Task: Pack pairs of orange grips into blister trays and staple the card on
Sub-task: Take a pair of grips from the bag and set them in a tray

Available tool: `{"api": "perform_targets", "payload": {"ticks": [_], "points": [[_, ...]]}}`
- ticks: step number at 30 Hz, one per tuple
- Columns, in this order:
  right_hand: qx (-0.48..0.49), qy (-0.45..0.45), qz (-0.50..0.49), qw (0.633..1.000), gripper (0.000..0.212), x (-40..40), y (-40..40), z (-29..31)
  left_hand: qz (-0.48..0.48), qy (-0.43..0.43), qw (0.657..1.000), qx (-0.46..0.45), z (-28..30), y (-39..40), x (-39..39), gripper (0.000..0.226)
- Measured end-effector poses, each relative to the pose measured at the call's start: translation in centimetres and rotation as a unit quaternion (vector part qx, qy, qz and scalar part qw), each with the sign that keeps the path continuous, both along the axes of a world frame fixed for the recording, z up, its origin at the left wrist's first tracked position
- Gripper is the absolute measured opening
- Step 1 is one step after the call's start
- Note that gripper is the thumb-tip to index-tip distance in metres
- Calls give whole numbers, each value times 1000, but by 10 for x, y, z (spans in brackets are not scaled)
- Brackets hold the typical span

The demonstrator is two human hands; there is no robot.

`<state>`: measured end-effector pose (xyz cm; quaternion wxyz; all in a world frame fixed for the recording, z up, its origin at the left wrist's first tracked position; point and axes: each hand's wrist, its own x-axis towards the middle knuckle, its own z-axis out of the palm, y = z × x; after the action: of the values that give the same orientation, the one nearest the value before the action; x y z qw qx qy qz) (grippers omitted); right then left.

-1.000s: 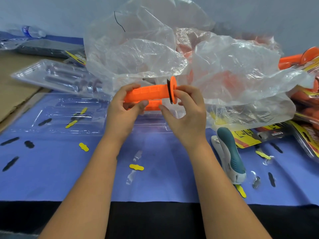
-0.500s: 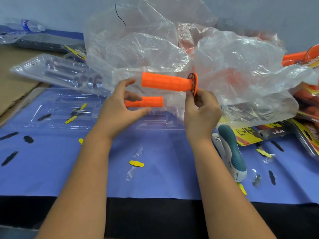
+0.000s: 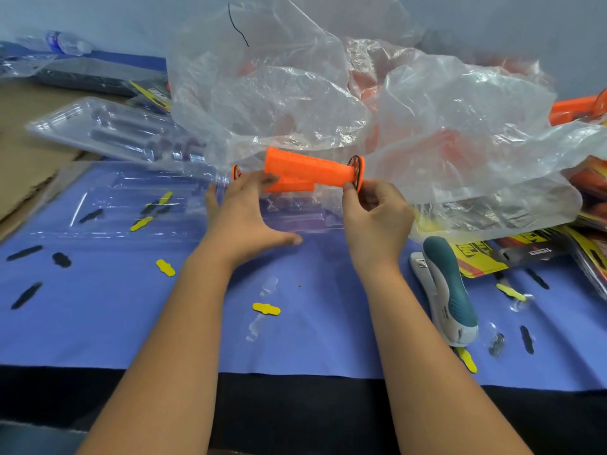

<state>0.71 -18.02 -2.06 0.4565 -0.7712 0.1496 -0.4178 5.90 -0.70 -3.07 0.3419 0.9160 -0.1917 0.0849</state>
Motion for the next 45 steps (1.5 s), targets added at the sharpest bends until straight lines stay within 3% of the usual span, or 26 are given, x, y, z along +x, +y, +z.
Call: {"api": "perform_targets", "payload": {"ticks": [2,5,9,11,15,22,28,35,38,41,45], "points": [[14,5,2,1000,11,0,0,0,-25,76,990,-113,2,1,1,86],[16,17,6,1000,16,-1,0,-1,-40,148,945,-290,7,1,1,49],[-10,29,28,999,18,-2,1,-5,-47,147,909,-388,11,-4,-4,51],[-15,32,35,999,19,-2,2,-6,-41,144,914,-377,11,-4,-3,46],[-2,51,44,998,20,-1,-1,-7,-15,109,917,-382,8,-4,4,14],[-36,81,71,994,20,-1,2,-10,8,57,951,-304,1,-2,9,21],[-167,144,7,975,32,1,4,-12,11,6,968,-251,0,-4,7,23],[-174,172,27,969,41,2,1,-11,34,-105,985,-130,2,-12,2,24],[-168,178,31,969,45,2,0,-10,35,-114,989,-89,4,-15,-1,28],[-166,199,36,965,48,3,0,-9,18,-115,989,-94,3,-16,0,24],[-143,199,59,968,50,2,0,-9,12,-76,982,-175,1,-15,1,20]]}}
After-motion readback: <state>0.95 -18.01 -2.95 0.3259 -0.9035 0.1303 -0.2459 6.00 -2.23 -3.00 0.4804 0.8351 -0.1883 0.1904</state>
